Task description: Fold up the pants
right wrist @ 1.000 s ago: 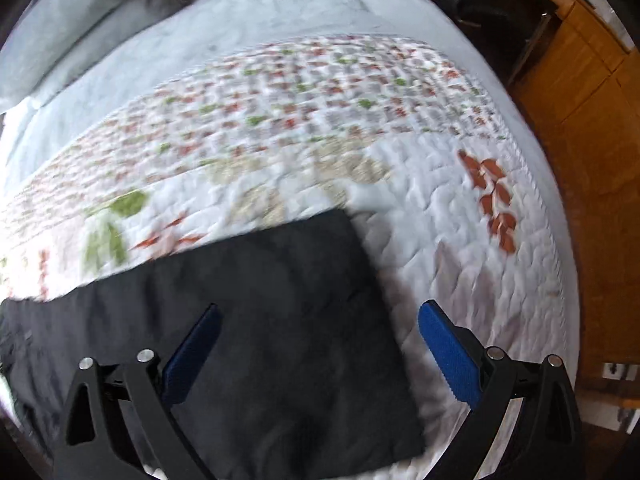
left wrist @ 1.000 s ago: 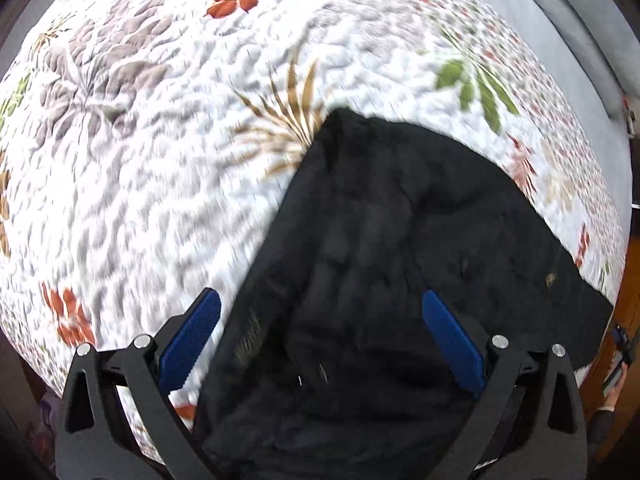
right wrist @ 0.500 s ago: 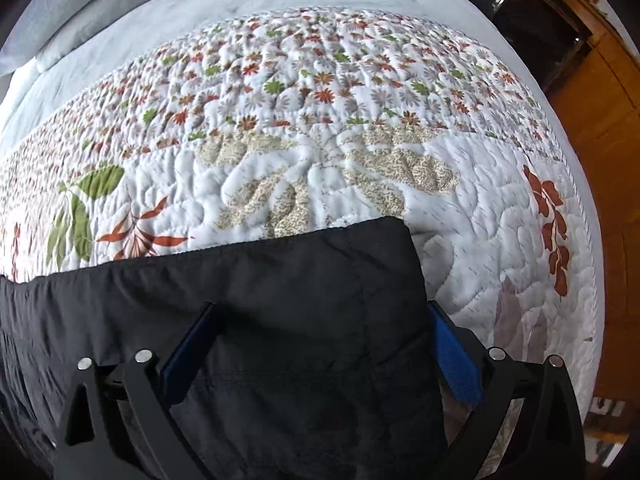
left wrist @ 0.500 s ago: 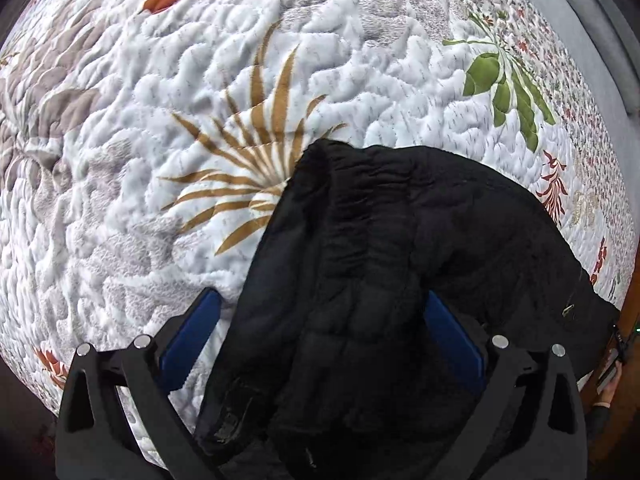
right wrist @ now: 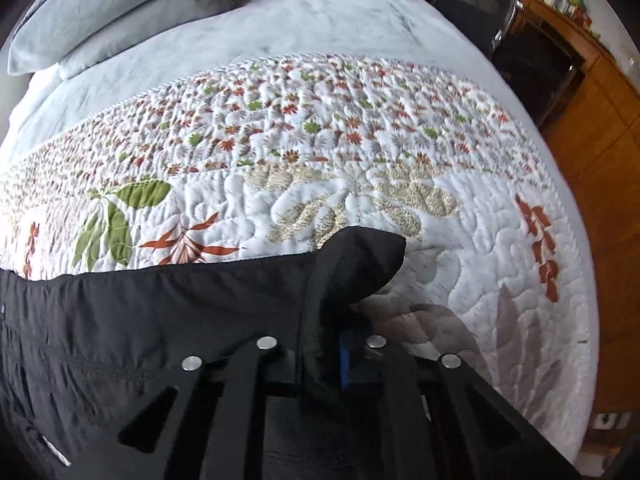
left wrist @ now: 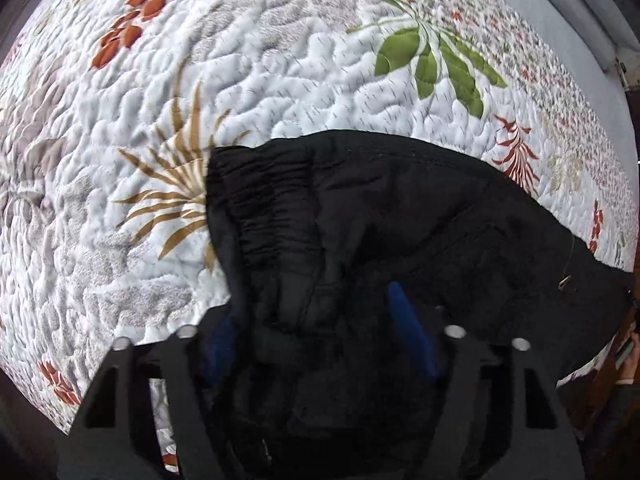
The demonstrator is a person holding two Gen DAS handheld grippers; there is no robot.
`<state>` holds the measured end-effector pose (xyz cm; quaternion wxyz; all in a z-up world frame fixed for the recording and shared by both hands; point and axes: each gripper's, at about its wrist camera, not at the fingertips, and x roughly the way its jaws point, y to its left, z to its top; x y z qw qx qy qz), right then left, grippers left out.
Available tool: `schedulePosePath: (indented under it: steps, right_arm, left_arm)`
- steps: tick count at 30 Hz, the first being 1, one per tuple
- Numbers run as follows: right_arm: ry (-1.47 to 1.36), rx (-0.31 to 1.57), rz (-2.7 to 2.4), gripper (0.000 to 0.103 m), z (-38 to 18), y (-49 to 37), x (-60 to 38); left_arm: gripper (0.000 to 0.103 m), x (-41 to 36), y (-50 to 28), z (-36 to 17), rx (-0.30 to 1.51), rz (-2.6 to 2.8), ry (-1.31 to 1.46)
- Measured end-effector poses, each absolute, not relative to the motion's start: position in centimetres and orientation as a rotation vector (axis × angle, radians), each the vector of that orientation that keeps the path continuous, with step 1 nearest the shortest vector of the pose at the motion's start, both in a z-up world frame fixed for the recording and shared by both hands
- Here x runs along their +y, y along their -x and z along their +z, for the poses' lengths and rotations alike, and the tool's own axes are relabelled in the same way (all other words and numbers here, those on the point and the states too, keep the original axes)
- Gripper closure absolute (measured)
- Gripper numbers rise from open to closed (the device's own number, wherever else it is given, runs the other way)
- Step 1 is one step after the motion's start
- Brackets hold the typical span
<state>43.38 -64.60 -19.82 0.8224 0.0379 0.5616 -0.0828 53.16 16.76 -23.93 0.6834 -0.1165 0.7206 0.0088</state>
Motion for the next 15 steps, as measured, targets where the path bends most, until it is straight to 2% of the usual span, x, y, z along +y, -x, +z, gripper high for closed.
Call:
schedulePosePath:
  steps: [1,2,4,15]
  right_arm:
    - [-0.085,1.181,-0.174,0.092,-19.3,-43.2,-64.5]
    - [-0.098,1.168,-0.169,0.092,-18.9,-42.9,-64.5]
    - [-0.131,1.135,-0.162,0.092,-17.6,-41.9,-64.8]
    - [-0.093,0.937,-0.052,0.093,-9.9,-36.8,-62.6]
  left_arm:
    - [0.050,17.0,-53.2,-23.6,1.608,0.022,0.268]
    - [0.059,17.1,-53.1,-23.1,1.599,0.023,0.269]
    - [0.067,17.3,-52.5,-22.3,1.565,0.008,0.270]
    - [0.073,17.6,-46.7,-17.9,1.314,-0.117,0.283]
